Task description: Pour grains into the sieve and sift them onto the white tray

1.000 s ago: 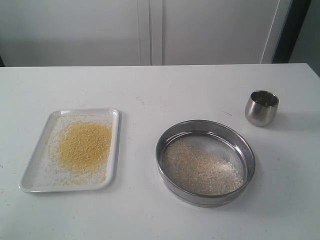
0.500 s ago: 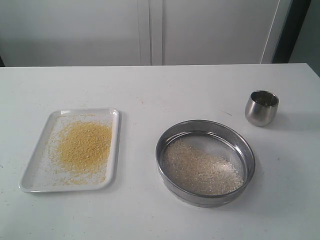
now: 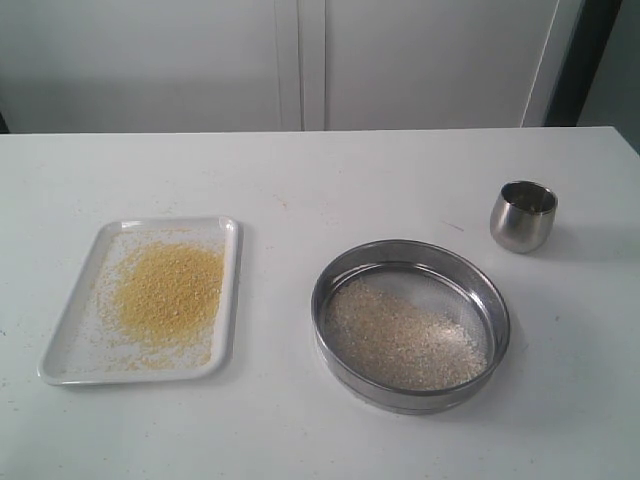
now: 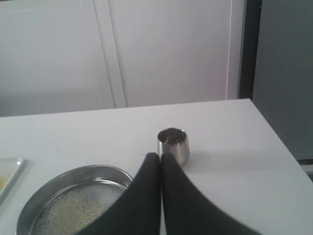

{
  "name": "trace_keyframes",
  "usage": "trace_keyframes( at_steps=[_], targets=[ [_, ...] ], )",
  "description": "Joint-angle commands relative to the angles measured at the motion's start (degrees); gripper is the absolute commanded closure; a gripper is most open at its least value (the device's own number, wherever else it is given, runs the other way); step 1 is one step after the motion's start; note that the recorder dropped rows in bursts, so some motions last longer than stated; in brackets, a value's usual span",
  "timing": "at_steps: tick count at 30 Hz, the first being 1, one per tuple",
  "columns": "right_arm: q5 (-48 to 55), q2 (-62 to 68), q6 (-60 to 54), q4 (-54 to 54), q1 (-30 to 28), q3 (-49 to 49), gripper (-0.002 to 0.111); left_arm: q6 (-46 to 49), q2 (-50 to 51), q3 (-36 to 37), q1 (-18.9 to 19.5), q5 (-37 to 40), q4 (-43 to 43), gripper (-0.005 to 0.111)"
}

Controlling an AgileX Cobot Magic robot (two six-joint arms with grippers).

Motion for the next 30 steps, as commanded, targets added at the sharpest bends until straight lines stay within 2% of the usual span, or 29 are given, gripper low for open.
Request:
trace_keyframes(
  at_steps=[1,18,30],
  targets=[
    [-0.8,-0.2,-0.7,-0.4,0.1,2.8,0.108,0.0,-0.3,0.2,0.1,-0.1,-0.3,0.107],
    [-10.8,-0.2,-0.7,-0.4,0.1,12.0,0.108,0.0,-0.3,0.2,0.1,-0.1,-0.3,0.107],
    [-11.8,-0.2,-0.7,-0.2,0.1,14.2,0.108,0.0,-0.3,0.2,0.1,-0.1,-0.3,0.107]
  ],
)
